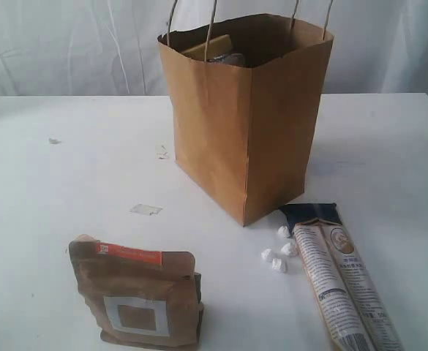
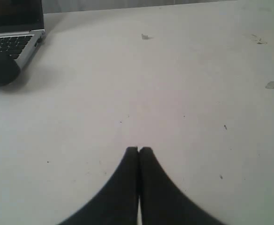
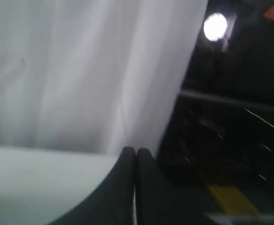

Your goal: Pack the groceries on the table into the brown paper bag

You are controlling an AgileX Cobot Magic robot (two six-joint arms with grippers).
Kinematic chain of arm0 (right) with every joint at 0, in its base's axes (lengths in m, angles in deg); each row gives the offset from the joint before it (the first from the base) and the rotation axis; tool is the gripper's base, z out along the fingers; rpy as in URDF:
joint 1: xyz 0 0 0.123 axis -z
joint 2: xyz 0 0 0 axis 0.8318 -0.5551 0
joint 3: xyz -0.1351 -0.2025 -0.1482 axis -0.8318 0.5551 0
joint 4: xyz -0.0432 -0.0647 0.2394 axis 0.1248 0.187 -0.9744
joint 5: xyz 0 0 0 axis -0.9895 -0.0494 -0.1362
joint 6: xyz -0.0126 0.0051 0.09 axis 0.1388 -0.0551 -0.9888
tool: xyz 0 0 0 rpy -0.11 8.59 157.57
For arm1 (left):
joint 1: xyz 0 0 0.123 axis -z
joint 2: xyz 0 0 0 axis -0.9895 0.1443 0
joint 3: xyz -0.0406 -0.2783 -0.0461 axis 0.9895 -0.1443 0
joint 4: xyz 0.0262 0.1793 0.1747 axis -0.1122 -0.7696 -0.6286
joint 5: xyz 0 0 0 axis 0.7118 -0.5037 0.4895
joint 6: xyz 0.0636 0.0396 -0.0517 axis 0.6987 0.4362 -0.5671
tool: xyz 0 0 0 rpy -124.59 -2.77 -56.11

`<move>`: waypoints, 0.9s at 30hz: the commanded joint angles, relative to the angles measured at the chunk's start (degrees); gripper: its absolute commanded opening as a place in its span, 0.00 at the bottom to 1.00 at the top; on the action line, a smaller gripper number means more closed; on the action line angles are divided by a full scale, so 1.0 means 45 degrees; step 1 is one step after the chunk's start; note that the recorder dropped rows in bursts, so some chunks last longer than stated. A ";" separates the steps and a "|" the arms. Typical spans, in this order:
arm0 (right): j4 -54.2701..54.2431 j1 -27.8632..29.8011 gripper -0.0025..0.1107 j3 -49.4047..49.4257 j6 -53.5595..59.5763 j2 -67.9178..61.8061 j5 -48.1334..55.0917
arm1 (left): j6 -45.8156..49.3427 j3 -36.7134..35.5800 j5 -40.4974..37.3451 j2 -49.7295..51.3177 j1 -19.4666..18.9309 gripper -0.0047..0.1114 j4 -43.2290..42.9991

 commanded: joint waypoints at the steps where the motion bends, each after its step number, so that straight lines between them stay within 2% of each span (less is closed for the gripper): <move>1: -0.0558 0.0022 0.02 0.1422 0.2707 -0.2570 0.4564 | 0.0000 -0.0058 0.0049 -0.0056 0.0063 0.04 0.0091; 3: -0.2747 0.0022 0.02 0.1593 0.3971 -0.3705 0.6968 | 0.0000 -0.0058 0.0049 -0.0056 0.0063 0.04 0.0091; 4: -0.4021 -0.0008 0.02 0.1521 0.4709 -0.4037 0.7392 | 0.0000 -0.0058 0.0049 -0.0056 0.0063 0.04 0.0091; 6: -0.6617 -0.0008 0.02 0.1105 0.7119 -0.4386 0.6568 | 0.0000 -0.0058 0.0049 -0.0056 0.0063 0.04 0.0091; 8: -1.1578 -0.0296 0.02 0.0055 1.2300 -0.4608 0.5493 | 0.0000 -0.0058 0.0049 -0.0056 0.0063 0.04 0.0091; 9: -1.4839 -0.0516 0.02 -0.0634 1.4728 -0.4822 0.5951 | 0.0000 -0.0058 0.0049 -0.0056 0.0063 0.04 0.0091; 10: -1.7778 -0.0757 0.02 -0.1330 1.8151 -0.5121 0.6919 | 0.0000 -0.0058 0.0049 -0.0056 0.0063 0.04 0.0091; 11: -2.0156 -0.0990 0.02 -0.1848 1.9651 -0.5392 0.7878 | 0.0000 -0.0058 0.0049 -0.0056 0.0063 0.04 0.0091; 13: -2.3220 -0.1788 0.02 -0.2947 2.3293 -0.6069 1.0479 | 0.0000 -0.0058 0.0049 -0.0056 0.0063 0.04 0.0091; 15: -2.4077 -0.2875 0.02 -0.3658 2.3834 -0.6682 1.2244 | 0.0000 -0.0058 0.0049 -0.0056 0.0063 0.04 0.0091; 17: -2.3158 -0.3941 0.02 -0.4047 2.2872 -0.7194 1.3630 | 0.0000 -0.0058 0.0049 -0.0056 0.0063 0.04 0.0091; 19: -2.1274 -0.5152 0.02 -0.4010 2.1311 -0.7587 1.3630 | 0.0000 -0.0058 0.0049 -0.0056 0.0063 0.04 0.0091; 21: -1.9955 -0.6204 0.02 -0.3874 2.0874 -0.7681 1.3630 | 0.0000 -0.0058 0.0049 -0.0056 0.0063 0.04 0.0091; 22: -1.9701 -0.7229 0.02 -0.3902 2.0970 -0.7735 1.3630 | 0.0000 -0.0058 0.0049 -0.0056 0.0063 0.04 0.0091; 24: -2.0102 -0.8494 0.02 -0.4065 2.1948 -0.7735 1.3169 | 0.0000 -0.0058 0.0049 -0.0056 0.0063 0.04 0.0091; 27: -2.0535 -0.9580 0.02 -0.4098 2.3540 -0.7735 1.1420 | 0.0000 -0.0058 0.0049 -0.0056 0.0063 0.04 0.0091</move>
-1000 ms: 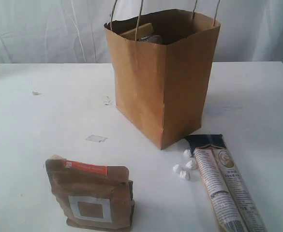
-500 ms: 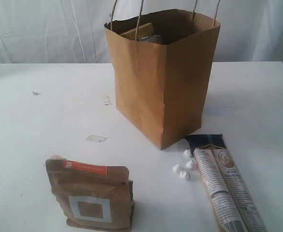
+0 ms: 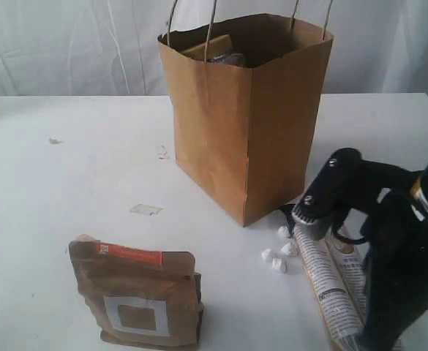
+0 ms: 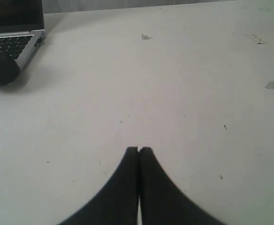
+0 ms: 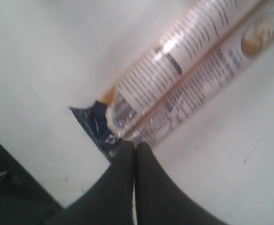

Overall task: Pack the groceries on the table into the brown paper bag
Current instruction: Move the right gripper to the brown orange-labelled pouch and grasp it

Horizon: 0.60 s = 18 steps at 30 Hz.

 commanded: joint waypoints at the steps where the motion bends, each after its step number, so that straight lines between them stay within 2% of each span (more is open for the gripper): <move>1: -0.0824 -0.1469 0.07 -0.0132 0.3225 0.0026 -0.1988 | 0.0000 -0.0058 0.0049 -0.0056 0.0063 0.04 0.0091; 2: -0.1140 -0.1605 0.11 -0.0132 0.3771 0.0026 -0.2176 | 0.0000 -0.0058 0.0049 -0.0056 0.0063 0.04 0.0091; 3: -0.1854 -0.1814 0.24 -0.0132 0.4434 0.0026 -0.2606 | 0.0000 -0.0058 0.0049 -0.0056 0.0063 0.04 0.0091; 4: -0.2425 -0.1925 0.42 -0.0102 0.4434 0.0026 -0.3267 | 0.0000 -0.0058 0.0049 -0.0056 0.0063 0.04 0.0091; 5: -0.2738 -0.1946 0.53 -0.0102 0.4434 0.0026 -0.3757 | 0.0000 -0.0058 0.0049 -0.0056 0.0063 0.04 0.0091; 6: -0.3021 -0.1946 0.70 -0.0102 0.4460 0.0002 -0.4934 | 0.0000 -0.0058 0.0049 -0.0056 0.0063 0.04 0.0091; 8: -0.3742 -0.1946 0.84 -0.0102 0.5411 -0.0053 -0.7035 | 0.0000 -0.0058 0.0049 -0.0056 0.0063 0.04 0.0091; 10: -0.5743 -0.2004 0.84 -0.0102 0.7261 -0.0205 -0.8253 | 0.0000 -0.0058 0.0049 -0.0056 0.0063 0.04 0.0091; 12: -0.7560 -0.2362 0.84 -0.0102 0.9629 -0.0583 -0.8084 | 0.0000 -0.0058 0.0049 -0.0056 0.0063 0.04 0.0091; 14: -0.7628 -0.2693 0.84 -0.0102 1.0547 -0.0951 -0.8214 | 0.0000 -0.0058 0.0049 -0.0056 0.0063 0.04 0.0091; 18: -0.7777 -0.2816 0.84 -0.0102 1.0631 -0.1787 -0.9741 | 0.0000 -0.0058 0.0049 -0.0056 0.0063 0.04 0.0091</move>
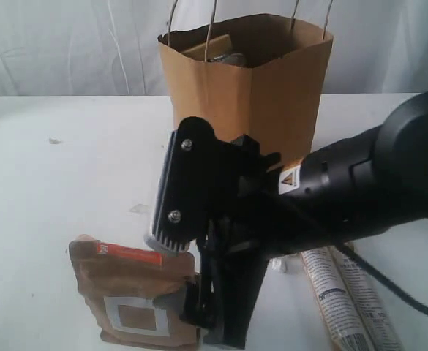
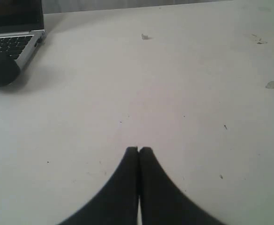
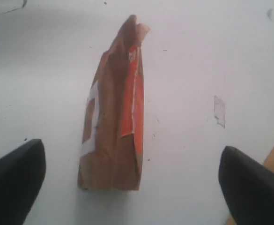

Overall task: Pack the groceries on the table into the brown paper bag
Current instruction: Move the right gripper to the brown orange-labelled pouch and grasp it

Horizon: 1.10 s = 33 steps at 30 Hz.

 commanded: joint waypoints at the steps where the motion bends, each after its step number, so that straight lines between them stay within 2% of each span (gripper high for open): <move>1: -0.0557 -0.0103 0.84 -0.0026 0.0557 -0.0910 -0.1838 | 0.0000 -0.0058 0.0049 -0.0056 0.0063 0.04 0.0091; 11: -0.1933 -0.0103 0.84 -0.0026 0.0578 -0.3238 -0.1857 | 0.0000 -0.0058 0.0049 -0.0056 0.0063 0.04 0.0091; 20: -0.1944 -0.0103 0.84 -0.0026 0.0911 -0.4090 -0.1855 | 0.0000 -0.0058 0.0049 -0.0056 0.0063 0.04 0.0091; 27: -0.1985 -0.0103 0.73 -0.0026 0.0220 -0.3996 -0.1933 | 0.0000 -0.0058 0.0049 -0.0056 0.0063 0.04 0.0091; 30: -0.2038 -0.0103 0.65 -0.0026 0.0165 -0.4106 -0.2303 | 0.0000 -0.0058 0.0049 -0.0056 0.0063 0.04 0.0091; 33: -0.2235 -0.0103 0.59 0.0005 -0.1265 -0.4682 -0.2624 | 0.0000 -0.0058 0.0049 -0.0056 0.0063 0.04 0.0091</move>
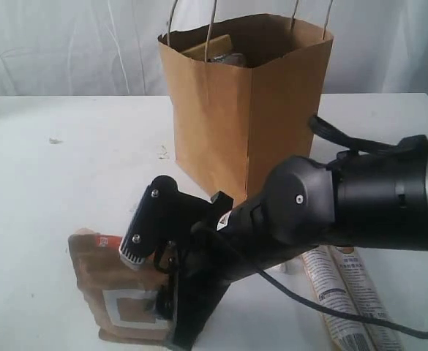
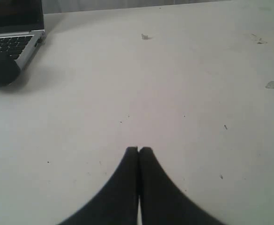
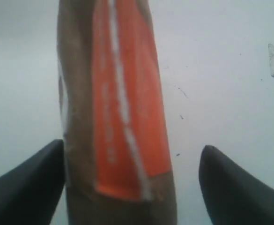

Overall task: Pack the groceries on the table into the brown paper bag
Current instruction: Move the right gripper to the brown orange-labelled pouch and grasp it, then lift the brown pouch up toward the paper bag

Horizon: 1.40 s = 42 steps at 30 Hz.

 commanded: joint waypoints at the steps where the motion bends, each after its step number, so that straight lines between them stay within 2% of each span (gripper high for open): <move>1: -0.0261 -0.0053 0.58 0.0005 -0.1702 -0.0634 -0.0134 | 0.0000 -0.0058 0.0049 -0.0056 0.0063 0.04 0.0091; 4: -0.0262 -0.0183 0.56 -0.0047 -0.1803 -0.0508 0.0382 | 0.0000 -0.0058 0.0049 -0.0056 0.0063 0.04 0.0091; 6: -0.0100 -0.0210 0.48 -0.0047 -0.1759 -0.0268 0.0404 | 0.0000 -0.0058 0.0049 -0.0056 0.0063 0.04 0.0091; 9: 0.0232 -0.0210 0.26 -0.0047 -0.1759 0.0326 0.0141 | 0.0000 -0.0058 0.0049 -0.0056 0.0063 0.04 0.0091; 10: 0.0261 -0.0210 0.15 -0.0047 -0.1798 0.0662 0.0057 | 0.0000 -0.0058 0.0049 -0.0056 0.0063 0.04 0.0091; 12: 0.0289 -0.0210 0.02 -0.0097 -0.1798 0.1439 -0.0007 | 0.0000 -0.0058 0.0049 -0.0056 0.0063 0.04 0.0091; 18: 0.0969 -0.0182 0.02 -0.0092 -0.2644 0.4724 0.0329 | 0.0000 -0.0058 0.0049 -0.0056 0.0063 0.04 0.0091; 22: 0.1996 -0.0182 0.02 0.0491 -0.5051 0.6567 0.1042 | 0.0000 -0.0058 0.0049 -0.0056 0.0063 0.04 0.0091; 28: 0.2086 -0.0182 0.02 0.0746 -0.8039 0.9215 0.3961 | 0.0000 -0.0058 0.0049 -0.0056 0.0063 0.04 0.0091; 31: 0.2111 -0.0182 0.02 0.0746 -0.9454 1.0628 0.4012 | 0.0000 -0.0058 0.0049 -0.0056 0.0063 0.04 0.0091; 35: 0.2613 -0.0182 0.02 0.0746 -0.9905 1.2422 0.1700 | 0.0000 -0.0058 0.0049 -0.0056 0.0063 0.04 0.0091; 42: 0.2642 -0.0182 0.02 0.0746 -0.9905 1.3183 -0.7544 | 0.0000 -0.0058 0.0049 -0.0056 0.0063 0.04 0.0091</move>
